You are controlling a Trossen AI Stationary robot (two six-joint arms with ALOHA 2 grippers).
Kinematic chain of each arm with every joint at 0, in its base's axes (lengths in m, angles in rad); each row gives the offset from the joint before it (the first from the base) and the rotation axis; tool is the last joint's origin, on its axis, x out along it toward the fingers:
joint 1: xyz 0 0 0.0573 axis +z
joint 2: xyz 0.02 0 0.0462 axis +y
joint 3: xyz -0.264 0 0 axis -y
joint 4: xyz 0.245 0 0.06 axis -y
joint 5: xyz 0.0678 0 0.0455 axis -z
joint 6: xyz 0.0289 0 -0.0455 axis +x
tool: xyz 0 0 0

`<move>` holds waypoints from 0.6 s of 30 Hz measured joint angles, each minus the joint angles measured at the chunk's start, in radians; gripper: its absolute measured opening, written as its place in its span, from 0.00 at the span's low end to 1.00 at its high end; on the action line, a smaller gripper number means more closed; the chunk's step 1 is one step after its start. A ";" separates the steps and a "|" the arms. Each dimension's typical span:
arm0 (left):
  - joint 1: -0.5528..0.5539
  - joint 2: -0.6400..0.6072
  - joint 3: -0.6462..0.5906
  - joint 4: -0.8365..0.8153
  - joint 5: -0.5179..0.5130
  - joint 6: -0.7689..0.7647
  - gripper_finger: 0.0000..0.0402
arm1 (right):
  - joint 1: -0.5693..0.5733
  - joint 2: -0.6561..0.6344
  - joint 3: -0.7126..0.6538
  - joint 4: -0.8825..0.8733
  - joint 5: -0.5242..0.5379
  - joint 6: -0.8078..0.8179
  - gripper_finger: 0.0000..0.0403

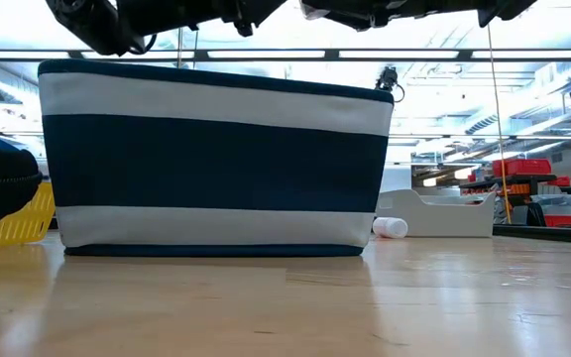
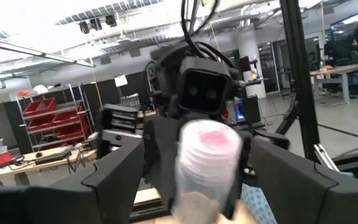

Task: Pick & place medical supplies in basket/bin
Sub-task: Put the bottom white medicine bottle into the yellow bin

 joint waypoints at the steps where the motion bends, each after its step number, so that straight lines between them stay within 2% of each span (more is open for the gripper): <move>1: 0.002 0.000 0.002 0.000 0.001 0.000 0.75 | 0.000 0.000 0.000 0.002 0.000 0.000 0.34; 9: 0.014 0.008 0.007 0.007 0.025 -0.010 0.75 | 0.000 0.000 0.000 0.023 -0.003 -0.002 0.34; 18: 0.013 0.129 0.110 0.017 0.063 0.005 0.75 | 0.000 -0.001 0.000 0.027 -0.003 -0.001 0.34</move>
